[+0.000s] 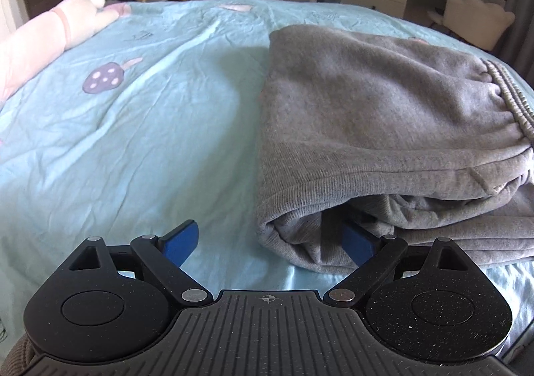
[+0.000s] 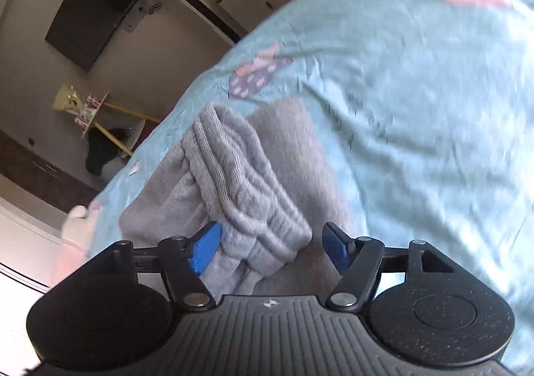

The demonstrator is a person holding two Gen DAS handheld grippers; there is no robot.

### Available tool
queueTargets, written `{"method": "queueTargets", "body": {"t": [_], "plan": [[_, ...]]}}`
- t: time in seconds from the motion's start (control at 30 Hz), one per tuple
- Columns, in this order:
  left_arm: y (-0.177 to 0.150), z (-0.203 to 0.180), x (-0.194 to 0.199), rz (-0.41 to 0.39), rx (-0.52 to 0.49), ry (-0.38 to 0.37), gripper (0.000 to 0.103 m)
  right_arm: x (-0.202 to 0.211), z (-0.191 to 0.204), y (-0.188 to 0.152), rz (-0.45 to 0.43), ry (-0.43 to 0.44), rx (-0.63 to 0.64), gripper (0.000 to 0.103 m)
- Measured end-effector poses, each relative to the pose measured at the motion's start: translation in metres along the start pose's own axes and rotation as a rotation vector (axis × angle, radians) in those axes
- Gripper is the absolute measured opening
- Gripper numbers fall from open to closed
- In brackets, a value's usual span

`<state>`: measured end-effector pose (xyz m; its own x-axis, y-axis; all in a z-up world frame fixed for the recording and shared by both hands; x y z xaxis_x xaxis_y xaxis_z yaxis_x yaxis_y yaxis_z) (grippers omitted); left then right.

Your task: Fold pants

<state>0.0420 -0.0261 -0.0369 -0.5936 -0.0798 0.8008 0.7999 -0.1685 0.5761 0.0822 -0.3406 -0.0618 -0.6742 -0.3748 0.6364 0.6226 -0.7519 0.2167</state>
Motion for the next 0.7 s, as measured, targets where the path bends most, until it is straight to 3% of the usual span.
{"method": "queueTargets", "body": {"t": [0.13,0.27,0.37,0.4,0.43,0.57,0.63,0.7], "plan": [[0.001,-0.002,-0.007,0.040,-0.018,0.023,0.095,-0.017,-0.007,0.000,0.053,0.067,-0.093,0.070],[0.001,-0.002,-0.006,0.037,-0.019,0.028,0.095,-0.033,-0.002,0.003,0.049,0.077,-0.155,0.085],[0.001,0.001,-0.007,0.037,0.007,0.033,0.095,-0.033,0.003,0.000,0.009,0.064,-0.154,0.077],[0.001,0.004,-0.007,0.034,0.020,0.034,0.094,-0.031,0.004,-0.002,-0.009,0.056,-0.139,0.060],[0.001,0.006,-0.006,0.031,0.033,0.037,0.093,-0.029,0.003,-0.002,-0.013,0.058,-0.126,0.056],[0.002,0.012,-0.007,0.029,0.069,0.032,0.090,-0.025,-0.003,-0.003,-0.019,0.084,-0.170,0.058],[0.004,0.008,-0.006,-0.001,0.039,-0.005,0.088,-0.030,-0.001,-0.005,-0.009,0.079,-0.167,0.065],[0.006,0.001,-0.007,-0.006,-0.003,0.027,0.089,-0.034,0.002,-0.006,0.005,0.072,-0.175,0.070]]}}
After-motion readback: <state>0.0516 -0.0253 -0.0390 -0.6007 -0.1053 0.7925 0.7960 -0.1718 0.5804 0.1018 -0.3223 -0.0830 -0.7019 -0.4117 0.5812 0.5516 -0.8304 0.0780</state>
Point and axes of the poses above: each gripper's, at about its wrist camera, not at the fingertips, and x roughly against the way its jaws point, z to its left, y to its top, the point moved 2 cm from there along -x, roughly the way its jaws point, and after that the axes turned 15 degrees about -x, right-handed, at the moved point
